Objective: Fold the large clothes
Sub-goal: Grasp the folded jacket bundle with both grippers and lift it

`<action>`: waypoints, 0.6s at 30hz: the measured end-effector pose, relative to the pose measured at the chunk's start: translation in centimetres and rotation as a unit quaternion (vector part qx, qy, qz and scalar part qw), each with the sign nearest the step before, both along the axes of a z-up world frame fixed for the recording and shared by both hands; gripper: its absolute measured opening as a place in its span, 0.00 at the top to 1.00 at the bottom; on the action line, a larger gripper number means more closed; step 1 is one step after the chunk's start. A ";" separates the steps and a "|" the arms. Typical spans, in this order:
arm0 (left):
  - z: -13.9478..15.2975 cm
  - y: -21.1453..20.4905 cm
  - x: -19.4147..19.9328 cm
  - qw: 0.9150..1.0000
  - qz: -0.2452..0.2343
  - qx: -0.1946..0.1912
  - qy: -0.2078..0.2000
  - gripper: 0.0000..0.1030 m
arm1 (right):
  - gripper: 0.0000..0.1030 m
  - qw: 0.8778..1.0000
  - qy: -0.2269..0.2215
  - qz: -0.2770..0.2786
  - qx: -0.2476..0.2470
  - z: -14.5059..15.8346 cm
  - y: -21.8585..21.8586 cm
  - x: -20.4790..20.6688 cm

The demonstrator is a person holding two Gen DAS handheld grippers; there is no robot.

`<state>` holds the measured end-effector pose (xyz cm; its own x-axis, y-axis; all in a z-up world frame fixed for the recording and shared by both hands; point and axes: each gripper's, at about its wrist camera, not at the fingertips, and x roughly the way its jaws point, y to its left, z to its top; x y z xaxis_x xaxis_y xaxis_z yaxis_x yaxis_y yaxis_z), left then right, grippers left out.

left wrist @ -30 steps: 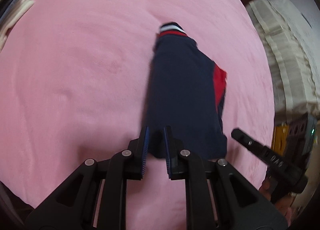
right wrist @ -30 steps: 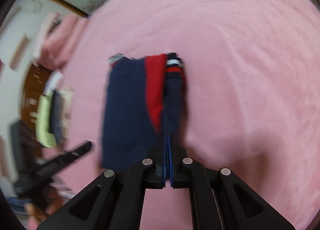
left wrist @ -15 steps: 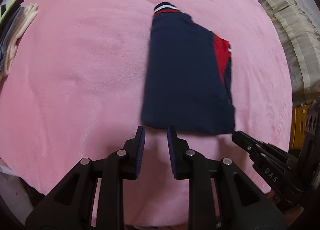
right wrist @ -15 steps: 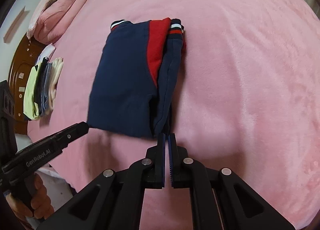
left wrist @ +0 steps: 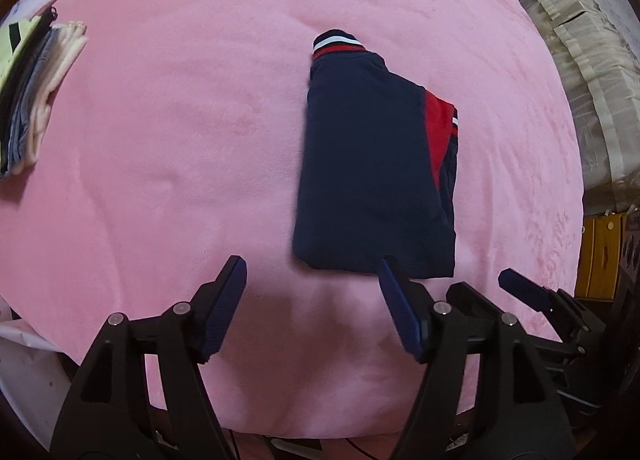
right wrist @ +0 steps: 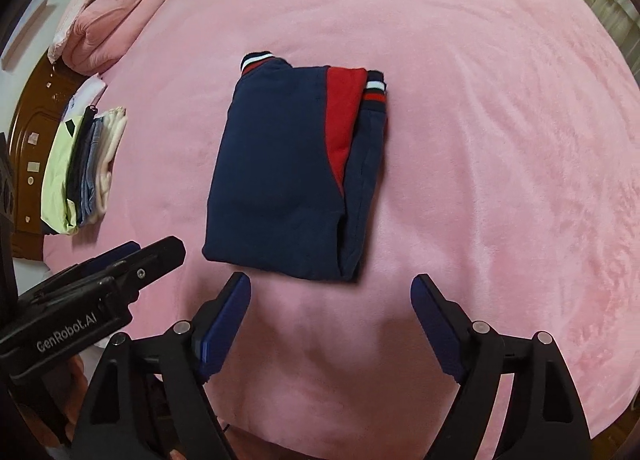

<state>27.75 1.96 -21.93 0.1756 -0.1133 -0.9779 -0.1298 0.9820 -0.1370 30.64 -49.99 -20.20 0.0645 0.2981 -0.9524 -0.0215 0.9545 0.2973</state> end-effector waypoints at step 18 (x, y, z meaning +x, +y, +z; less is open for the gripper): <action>-3.9 1.1 3.1 0.992 -0.022 -0.124 0.017 0.35 | 0.19 0.991 0.038 -0.078 0.106 -6.6 -1.7 3.2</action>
<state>30.86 3.08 -25.85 0.1320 -0.3570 -0.9247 -0.0961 0.9239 -0.3704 33.84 -51.69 -26.82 0.0567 0.4838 -0.8734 0.1523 0.8603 0.4864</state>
